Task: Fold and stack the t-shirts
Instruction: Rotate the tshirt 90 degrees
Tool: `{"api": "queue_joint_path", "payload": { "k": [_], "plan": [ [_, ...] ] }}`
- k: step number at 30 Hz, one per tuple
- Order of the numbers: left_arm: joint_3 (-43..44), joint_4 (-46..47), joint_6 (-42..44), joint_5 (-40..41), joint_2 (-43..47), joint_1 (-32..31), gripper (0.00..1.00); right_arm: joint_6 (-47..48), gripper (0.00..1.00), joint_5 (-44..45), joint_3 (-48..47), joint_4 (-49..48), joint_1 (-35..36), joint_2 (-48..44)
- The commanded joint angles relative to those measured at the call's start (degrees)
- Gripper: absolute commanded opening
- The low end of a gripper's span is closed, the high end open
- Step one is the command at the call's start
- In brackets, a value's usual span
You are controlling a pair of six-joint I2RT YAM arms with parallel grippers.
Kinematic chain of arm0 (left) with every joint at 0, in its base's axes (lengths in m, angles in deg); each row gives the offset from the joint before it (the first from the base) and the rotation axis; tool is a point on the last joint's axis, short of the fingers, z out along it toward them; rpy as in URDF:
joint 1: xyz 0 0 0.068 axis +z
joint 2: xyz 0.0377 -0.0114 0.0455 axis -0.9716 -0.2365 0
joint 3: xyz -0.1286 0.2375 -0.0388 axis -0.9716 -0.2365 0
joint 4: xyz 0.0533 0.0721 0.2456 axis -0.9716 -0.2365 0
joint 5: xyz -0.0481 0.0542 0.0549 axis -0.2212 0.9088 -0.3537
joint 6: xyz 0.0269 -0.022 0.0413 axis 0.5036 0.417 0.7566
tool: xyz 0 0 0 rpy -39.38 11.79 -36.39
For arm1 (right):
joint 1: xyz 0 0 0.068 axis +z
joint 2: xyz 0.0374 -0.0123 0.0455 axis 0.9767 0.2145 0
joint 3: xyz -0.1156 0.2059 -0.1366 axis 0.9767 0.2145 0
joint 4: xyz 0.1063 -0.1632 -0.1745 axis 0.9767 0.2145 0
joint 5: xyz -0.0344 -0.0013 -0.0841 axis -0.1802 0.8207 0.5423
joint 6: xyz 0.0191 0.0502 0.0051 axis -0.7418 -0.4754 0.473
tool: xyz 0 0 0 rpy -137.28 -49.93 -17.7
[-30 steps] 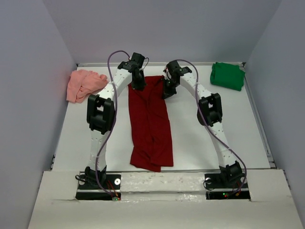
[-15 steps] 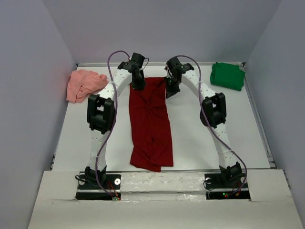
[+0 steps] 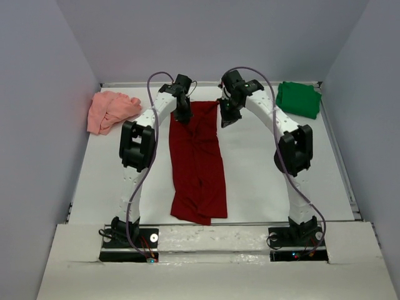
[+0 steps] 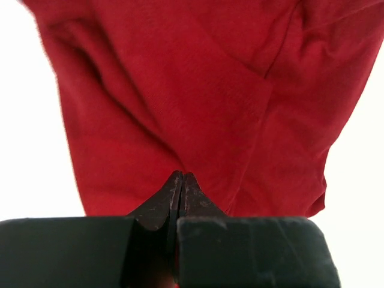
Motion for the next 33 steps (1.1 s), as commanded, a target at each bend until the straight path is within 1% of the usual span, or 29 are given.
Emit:
{"api": "queue_joint_path", "payload": {
  "k": [1, 3, 6, 8, 14, 17, 21, 26, 28, 33],
  "plan": [
    [3.58, 1.35, 2.61, -5.13, -0.77, 0.16, 0.06, -1.07, 0.0, 1.92, 1.54, -1.09, 0.66, -12.56],
    [4.98, 1.44, 2.7, -7.23, -2.34, 0.07, 0.05, -1.68, 0.0, 2.0, 3.21, -0.83, 0.66, -16.15],
    [6.57, 0.83, 2.79, -7.86, -4.98, 0.07, 0.05, -1.95, 0.0, 2.62, 4.18, 0.22, 0.66, -19.07],
    [7.89, 0.39, 2.88, -8.65, -6.56, -0.02, 0.05, -2.56, 0.0, 4.73, 4.54, 0.57, 0.66, -22.23],
    [14.12, -5.49, 4.19, -10.59, -14.99, -0.19, 0.06, -4.49, 0.0, 5.34, 5.33, 1.36, 0.66, -28.91],
    [12.91, -5.23, 4.64, -10.5, -16.15, -0.54, 0.06, -5.2, 0.0, 5.7, 6.03, 1.63, 0.66, -30.76],
    [13.08, -5.41, 5.78, -10.06, -18.25, -1.33, 0.06, -5.82, 0.0, 4.82, 9.28, -0.03, 0.66, -34.36],
    [16.68, -3.66, 6.66, -11.29, -20.19, -3.36, 0.07, -6.08, 0.0, 4.65, 12.26, 0.05, 0.66, -36.39],
    [18.34, -1.99, 6.22, -12.25, -20.63, -3.88, 0.07, -6.26, 0.0, 3.6, 15.43, -0.74, 0.66, -38.14],
    [23.27, 1.25, 4.38, -15.85, -23.0, -3.89, 0.1, -6.61, 0.0, 4.2, 21.14, -0.83, 0.66, -41.04]
  ]
}}
